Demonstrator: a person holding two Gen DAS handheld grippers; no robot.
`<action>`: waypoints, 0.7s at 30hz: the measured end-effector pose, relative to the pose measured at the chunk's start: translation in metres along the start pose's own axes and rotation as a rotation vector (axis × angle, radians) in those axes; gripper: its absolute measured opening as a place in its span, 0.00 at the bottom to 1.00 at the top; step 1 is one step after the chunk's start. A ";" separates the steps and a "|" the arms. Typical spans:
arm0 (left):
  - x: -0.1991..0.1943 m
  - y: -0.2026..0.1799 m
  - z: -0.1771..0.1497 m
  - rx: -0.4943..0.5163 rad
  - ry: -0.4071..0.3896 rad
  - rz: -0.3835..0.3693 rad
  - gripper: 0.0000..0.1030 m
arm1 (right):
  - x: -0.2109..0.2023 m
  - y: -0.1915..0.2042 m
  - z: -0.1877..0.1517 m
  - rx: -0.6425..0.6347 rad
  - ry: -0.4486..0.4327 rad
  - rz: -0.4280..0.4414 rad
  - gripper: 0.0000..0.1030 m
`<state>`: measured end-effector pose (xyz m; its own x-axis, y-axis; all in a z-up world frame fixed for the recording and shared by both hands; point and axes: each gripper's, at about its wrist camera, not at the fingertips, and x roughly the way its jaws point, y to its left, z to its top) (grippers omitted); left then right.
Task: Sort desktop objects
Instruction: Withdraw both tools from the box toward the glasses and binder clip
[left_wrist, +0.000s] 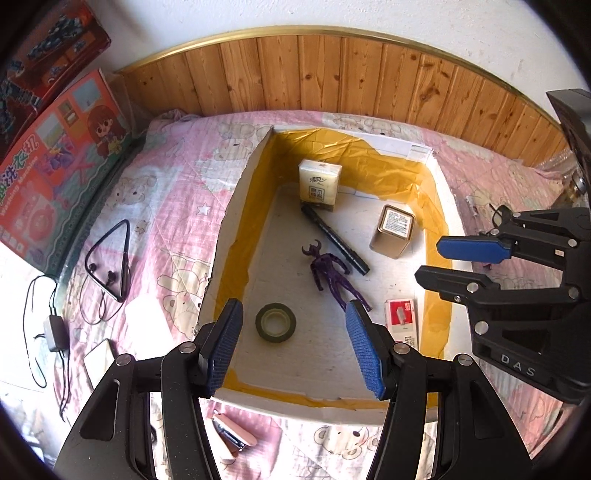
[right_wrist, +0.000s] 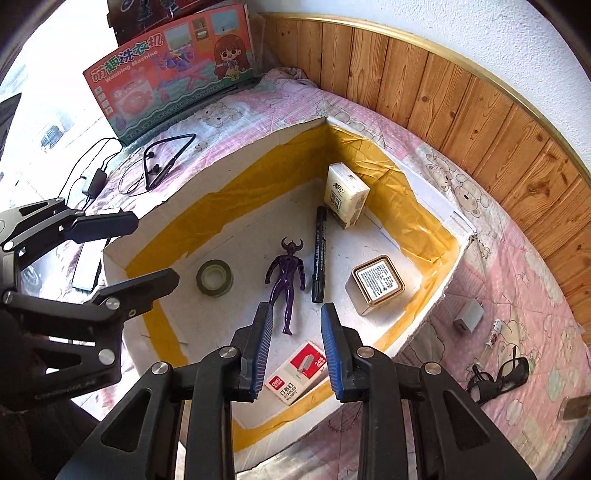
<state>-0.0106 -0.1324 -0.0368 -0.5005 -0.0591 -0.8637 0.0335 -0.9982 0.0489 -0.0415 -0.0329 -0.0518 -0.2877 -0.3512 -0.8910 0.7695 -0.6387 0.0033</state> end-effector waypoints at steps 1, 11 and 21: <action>-0.002 -0.002 -0.001 0.003 -0.001 0.002 0.59 | -0.004 0.002 -0.004 -0.004 -0.008 0.000 0.29; -0.014 -0.015 -0.006 0.031 -0.023 0.041 0.59 | -0.035 0.013 -0.038 -0.004 -0.103 0.015 0.33; -0.024 -0.020 -0.013 0.029 -0.044 0.073 0.59 | -0.046 0.020 -0.050 -0.022 -0.132 0.023 0.35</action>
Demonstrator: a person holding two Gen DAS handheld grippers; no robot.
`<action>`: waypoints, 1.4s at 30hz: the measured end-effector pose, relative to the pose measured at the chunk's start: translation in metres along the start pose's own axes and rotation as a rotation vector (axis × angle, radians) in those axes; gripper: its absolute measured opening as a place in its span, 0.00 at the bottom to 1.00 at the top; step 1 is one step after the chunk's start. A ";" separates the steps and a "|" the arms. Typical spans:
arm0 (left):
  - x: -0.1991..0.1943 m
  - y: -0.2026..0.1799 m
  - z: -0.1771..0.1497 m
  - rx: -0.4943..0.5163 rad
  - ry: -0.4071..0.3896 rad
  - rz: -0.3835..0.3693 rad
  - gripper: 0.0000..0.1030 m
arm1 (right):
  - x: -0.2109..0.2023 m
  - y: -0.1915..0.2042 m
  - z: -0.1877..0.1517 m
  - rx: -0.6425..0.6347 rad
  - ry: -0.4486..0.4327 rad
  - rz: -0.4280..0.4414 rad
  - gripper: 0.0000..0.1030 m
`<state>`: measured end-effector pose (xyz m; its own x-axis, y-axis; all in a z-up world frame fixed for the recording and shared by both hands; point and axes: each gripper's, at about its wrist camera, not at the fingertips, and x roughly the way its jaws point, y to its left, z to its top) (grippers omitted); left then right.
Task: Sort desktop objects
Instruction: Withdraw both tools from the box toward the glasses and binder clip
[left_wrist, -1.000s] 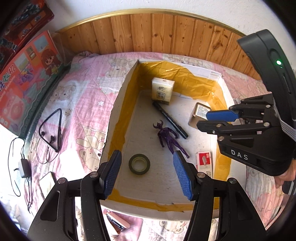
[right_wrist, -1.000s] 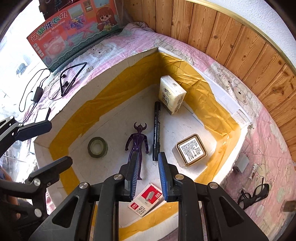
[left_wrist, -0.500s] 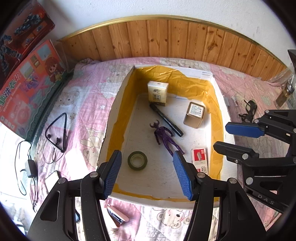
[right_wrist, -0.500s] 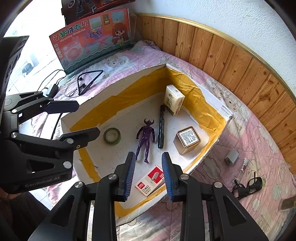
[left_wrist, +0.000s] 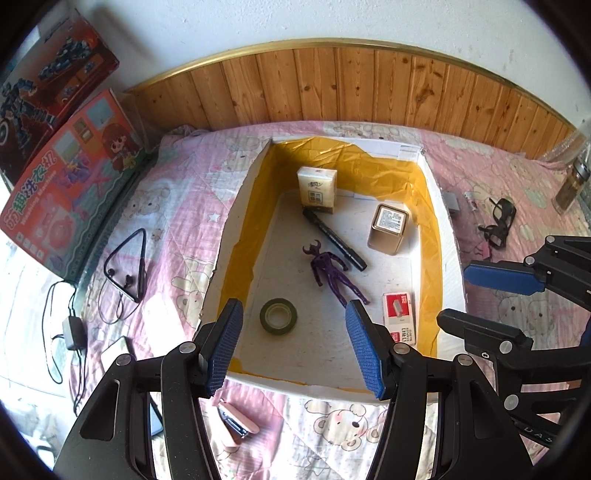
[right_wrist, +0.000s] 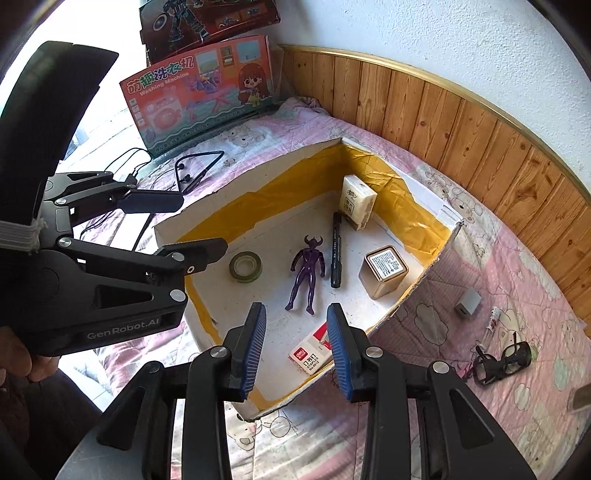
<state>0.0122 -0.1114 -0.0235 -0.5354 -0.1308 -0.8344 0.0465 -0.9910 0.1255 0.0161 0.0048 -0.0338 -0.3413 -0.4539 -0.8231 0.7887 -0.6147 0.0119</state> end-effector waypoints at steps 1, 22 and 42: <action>0.000 -0.001 0.000 -0.001 -0.002 0.004 0.59 | -0.001 0.000 0.000 -0.003 -0.002 -0.001 0.36; -0.031 -0.014 -0.004 -0.075 -0.125 -0.047 0.59 | -0.041 -0.006 -0.011 0.006 -0.091 0.041 0.43; -0.034 -0.073 0.015 -0.082 -0.234 -0.158 0.59 | -0.067 -0.057 -0.053 0.168 -0.117 0.080 0.45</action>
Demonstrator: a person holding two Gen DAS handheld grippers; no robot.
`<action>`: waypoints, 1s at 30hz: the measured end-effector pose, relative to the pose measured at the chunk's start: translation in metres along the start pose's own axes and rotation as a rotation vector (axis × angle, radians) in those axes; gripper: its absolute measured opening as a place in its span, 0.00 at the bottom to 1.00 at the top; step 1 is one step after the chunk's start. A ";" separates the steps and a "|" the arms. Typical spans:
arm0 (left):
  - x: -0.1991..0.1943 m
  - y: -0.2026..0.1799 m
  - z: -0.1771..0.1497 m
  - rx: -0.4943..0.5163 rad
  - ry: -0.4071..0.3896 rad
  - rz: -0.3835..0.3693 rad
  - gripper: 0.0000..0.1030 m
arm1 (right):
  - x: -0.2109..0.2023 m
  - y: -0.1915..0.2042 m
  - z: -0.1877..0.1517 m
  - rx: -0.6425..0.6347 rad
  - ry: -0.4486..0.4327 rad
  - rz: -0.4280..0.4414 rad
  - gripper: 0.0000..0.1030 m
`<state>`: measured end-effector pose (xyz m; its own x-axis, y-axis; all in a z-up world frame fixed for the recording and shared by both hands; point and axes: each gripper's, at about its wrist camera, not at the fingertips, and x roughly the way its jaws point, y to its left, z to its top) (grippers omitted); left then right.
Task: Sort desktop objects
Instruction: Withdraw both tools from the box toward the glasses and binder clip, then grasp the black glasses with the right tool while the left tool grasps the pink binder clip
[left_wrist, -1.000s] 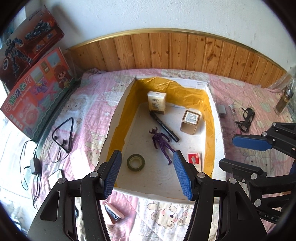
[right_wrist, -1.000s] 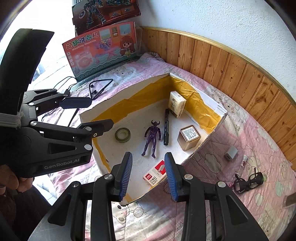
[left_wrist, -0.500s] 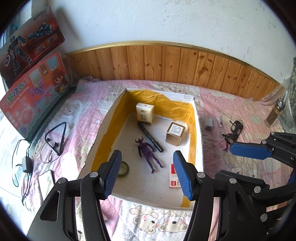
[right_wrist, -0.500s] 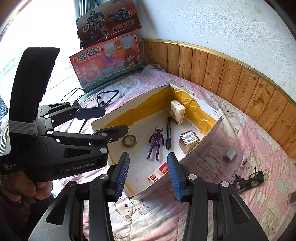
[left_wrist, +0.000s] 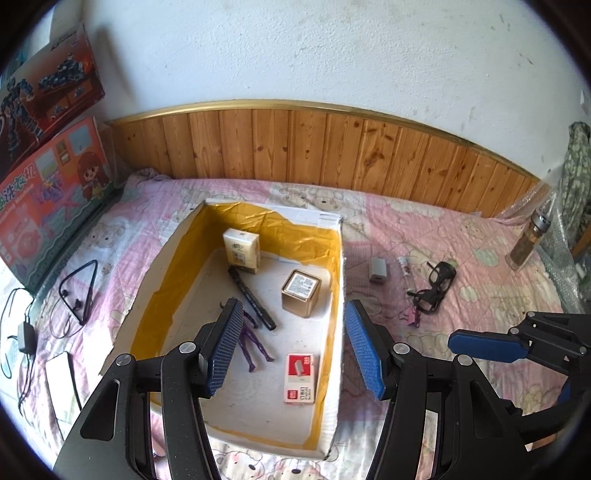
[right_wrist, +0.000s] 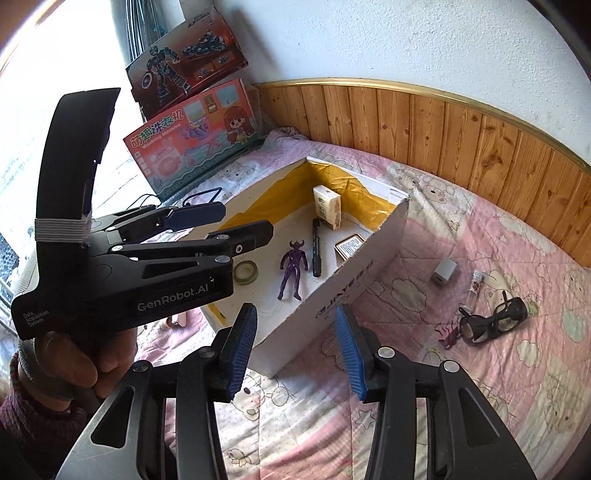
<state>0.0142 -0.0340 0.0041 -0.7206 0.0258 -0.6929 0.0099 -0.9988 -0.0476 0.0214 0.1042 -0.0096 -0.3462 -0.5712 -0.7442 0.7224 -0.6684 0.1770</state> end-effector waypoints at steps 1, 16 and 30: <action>0.001 -0.004 0.001 0.007 -0.003 -0.002 0.59 | 0.000 -0.003 -0.001 0.000 0.001 -0.011 0.45; 0.021 -0.059 -0.009 0.092 -0.002 -0.112 0.59 | 0.007 -0.074 -0.017 0.083 0.042 -0.086 0.46; 0.075 -0.107 -0.026 0.146 0.113 -0.237 0.59 | 0.019 -0.214 -0.040 0.378 0.079 -0.202 0.46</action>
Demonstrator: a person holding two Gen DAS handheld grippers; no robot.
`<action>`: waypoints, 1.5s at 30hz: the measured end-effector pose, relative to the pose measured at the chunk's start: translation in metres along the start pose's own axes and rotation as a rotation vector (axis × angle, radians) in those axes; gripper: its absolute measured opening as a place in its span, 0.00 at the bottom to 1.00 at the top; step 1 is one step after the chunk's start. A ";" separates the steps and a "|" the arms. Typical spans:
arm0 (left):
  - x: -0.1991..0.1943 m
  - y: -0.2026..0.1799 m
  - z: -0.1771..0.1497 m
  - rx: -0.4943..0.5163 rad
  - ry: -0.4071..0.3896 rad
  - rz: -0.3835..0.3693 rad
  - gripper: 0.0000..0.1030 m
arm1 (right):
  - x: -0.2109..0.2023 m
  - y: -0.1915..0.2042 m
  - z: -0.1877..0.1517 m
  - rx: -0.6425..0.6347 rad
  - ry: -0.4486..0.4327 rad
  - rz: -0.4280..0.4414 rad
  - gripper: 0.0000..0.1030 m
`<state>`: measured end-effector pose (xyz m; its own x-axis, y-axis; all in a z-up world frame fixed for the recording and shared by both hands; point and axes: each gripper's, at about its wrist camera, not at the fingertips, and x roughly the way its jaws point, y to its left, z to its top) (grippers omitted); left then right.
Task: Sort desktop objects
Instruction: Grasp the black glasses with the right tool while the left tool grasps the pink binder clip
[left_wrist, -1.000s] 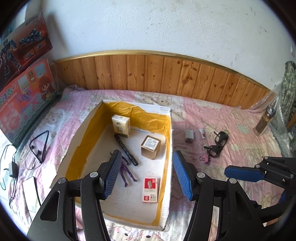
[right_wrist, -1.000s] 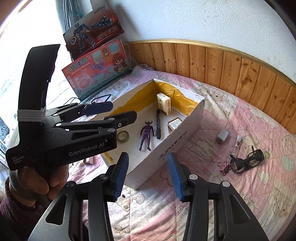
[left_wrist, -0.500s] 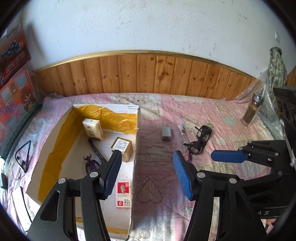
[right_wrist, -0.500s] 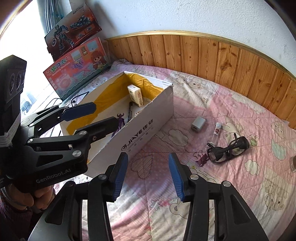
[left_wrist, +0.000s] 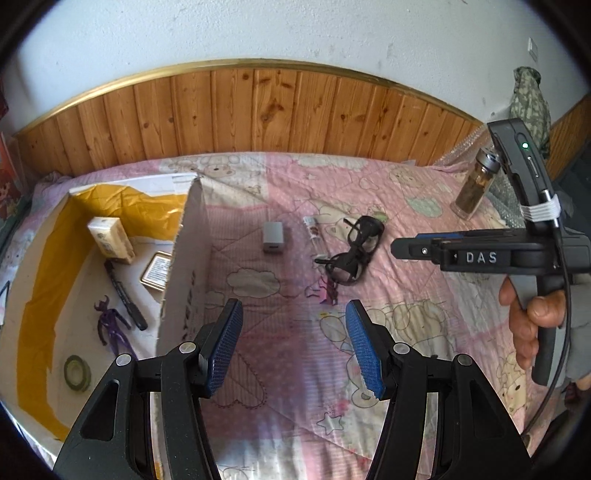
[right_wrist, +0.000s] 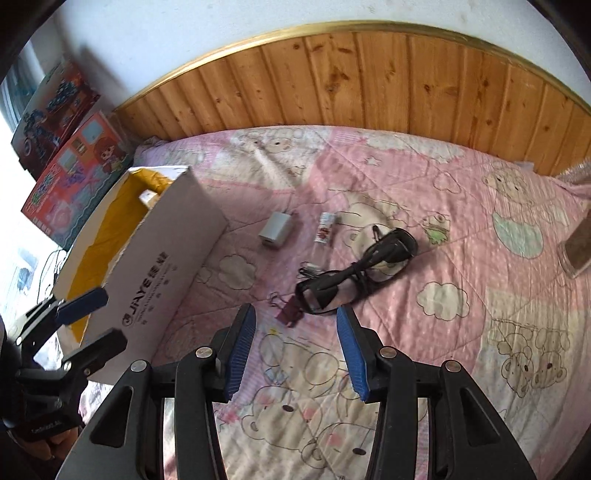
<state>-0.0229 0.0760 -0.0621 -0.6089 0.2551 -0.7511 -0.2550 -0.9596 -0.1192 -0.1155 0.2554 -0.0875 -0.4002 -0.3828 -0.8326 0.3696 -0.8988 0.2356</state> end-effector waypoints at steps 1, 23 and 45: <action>0.006 -0.002 0.000 -0.003 0.010 -0.009 0.59 | 0.007 -0.011 0.002 0.033 0.011 -0.001 0.46; 0.153 -0.026 -0.005 -0.090 0.167 -0.087 0.59 | 0.121 -0.074 0.026 0.239 0.083 -0.045 0.79; 0.130 -0.039 -0.012 -0.053 0.112 -0.113 0.24 | 0.099 -0.096 0.020 0.196 0.070 -0.067 0.36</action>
<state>-0.0830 0.1455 -0.1631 -0.4902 0.3499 -0.7983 -0.2755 -0.9311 -0.2389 -0.2077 0.2994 -0.1823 -0.3568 -0.3114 -0.8808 0.1711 -0.9486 0.2661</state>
